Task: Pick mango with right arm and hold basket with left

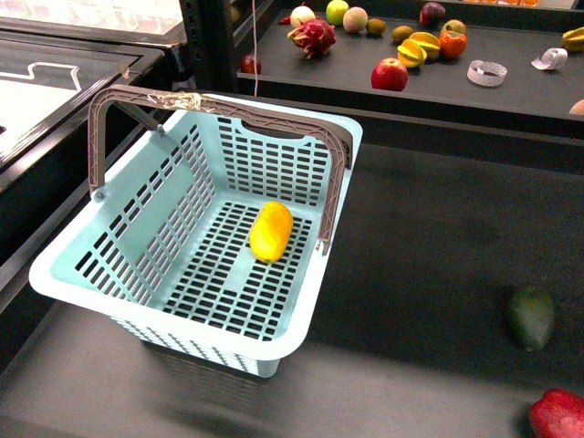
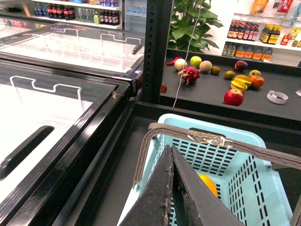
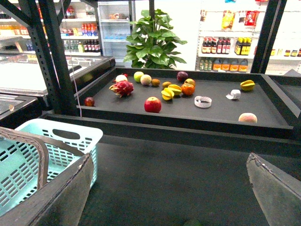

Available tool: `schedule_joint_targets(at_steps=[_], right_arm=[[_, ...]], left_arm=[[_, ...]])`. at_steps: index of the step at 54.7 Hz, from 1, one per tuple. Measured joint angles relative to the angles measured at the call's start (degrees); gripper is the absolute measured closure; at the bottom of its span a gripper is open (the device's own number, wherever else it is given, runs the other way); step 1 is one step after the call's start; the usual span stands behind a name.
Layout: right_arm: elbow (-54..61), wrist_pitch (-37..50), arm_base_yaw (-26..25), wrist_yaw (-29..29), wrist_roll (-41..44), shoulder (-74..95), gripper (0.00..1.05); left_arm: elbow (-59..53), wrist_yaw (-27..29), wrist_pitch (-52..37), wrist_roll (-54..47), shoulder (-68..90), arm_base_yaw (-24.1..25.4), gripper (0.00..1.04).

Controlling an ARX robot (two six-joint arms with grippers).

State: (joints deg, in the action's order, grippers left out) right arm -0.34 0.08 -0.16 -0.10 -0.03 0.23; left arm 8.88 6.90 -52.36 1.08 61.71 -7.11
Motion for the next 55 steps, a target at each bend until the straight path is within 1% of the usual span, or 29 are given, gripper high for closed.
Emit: schedule_joint_targets(at_steps=[6,9,11,14,18,22,28,33,55], right_arm=[[0.00,0.00,0.00,0.00,0.00,0.00,0.08],[0.00,0.00,0.00,0.00,0.00,0.00,0.08],[0.00,0.00,0.00,0.00,0.00,0.00,0.08],[0.00,0.00,0.00,0.00,0.00,0.00,0.08],[0.00,0.00,0.00,0.00,0.00,0.00,0.08],[0.00,0.00,0.00,-0.07,0.00,0.00,0.08],[0.00,0.00,0.00,0.00,0.00,0.00,0.08],[0.00,0.00,0.00,-0.02,0.00,0.00,0.08],[0.00,0.00,0.00,-0.02,0.00,0.00,0.08]], left_arm=[[-2.43,-1.22,2.60,-0.07,-4.74,1.33,1.03],[-4.20,-1.79,0.15,-0.11,-5.18,1.88,1.03],[-5.16,-2.43,0.37,-0.17,-5.81,2.32,1.03],[-6.27,-6.12,2.10,-0.31,-7.76,4.87,1.03],[-6.93,-6.47,5.25,-0.44,-11.85,6.75,1.03],[-7.37,-6.71,7.82,-0.48,-15.21,6.93,1.03],[-7.61,-6.82,14.69,-0.52,-22.95,6.97,1.03],[-7.63,-6.86,18.32,-0.59,-27.08,6.97,1.03],[-7.67,-6.84,31.47,-0.63,-40.98,6.97,1.03]])
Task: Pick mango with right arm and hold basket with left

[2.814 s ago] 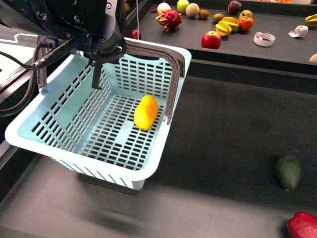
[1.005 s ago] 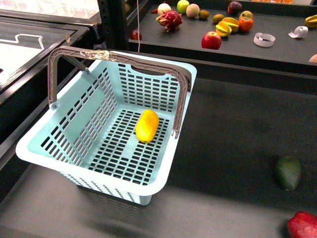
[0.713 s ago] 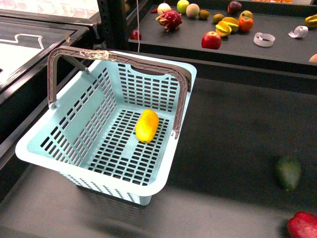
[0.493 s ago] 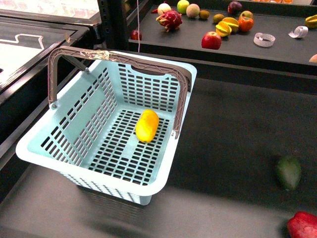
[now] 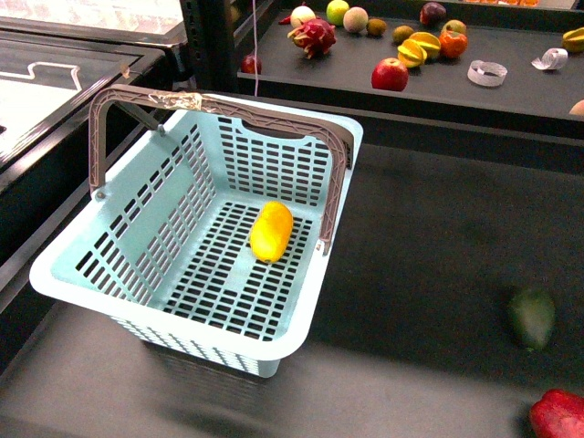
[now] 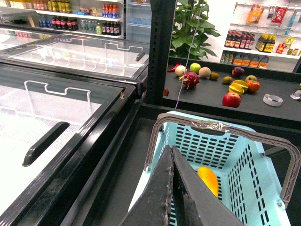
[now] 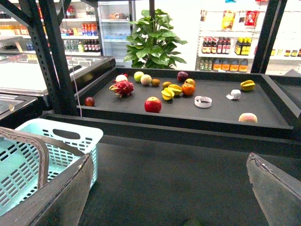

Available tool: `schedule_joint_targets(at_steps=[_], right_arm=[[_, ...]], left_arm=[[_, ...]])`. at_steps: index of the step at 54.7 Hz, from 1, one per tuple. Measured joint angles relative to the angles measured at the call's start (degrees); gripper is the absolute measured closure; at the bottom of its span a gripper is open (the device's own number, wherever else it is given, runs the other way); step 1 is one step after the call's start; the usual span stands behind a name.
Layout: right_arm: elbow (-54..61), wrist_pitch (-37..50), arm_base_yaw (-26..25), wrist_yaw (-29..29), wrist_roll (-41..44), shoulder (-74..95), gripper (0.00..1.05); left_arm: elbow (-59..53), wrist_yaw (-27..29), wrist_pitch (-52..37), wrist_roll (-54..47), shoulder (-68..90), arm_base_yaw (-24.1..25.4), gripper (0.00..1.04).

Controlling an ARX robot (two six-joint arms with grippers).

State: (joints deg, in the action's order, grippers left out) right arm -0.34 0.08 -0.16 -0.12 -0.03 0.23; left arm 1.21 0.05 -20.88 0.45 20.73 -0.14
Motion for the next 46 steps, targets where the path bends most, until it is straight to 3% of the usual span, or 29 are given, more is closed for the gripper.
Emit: schedule_joint_targets(at_steps=[29,35,46], right_arm=[[0.00,0.00,0.00,0.02,0.00,0.00,0.08],[0.00,0.00,0.00,0.02,0.00,0.00,0.08],[0.00,0.00,0.00,0.02,0.00,0.00,0.08]], left_arm=[[0.00,0.00,10.73,0.00,-10.80,0.00,1.03],[0.02,-0.07,20.00,-0.02,-18.45,0.00,1.03],[0.02,-0.07,20.74,-0.02,-20.39,0.00,1.03]])
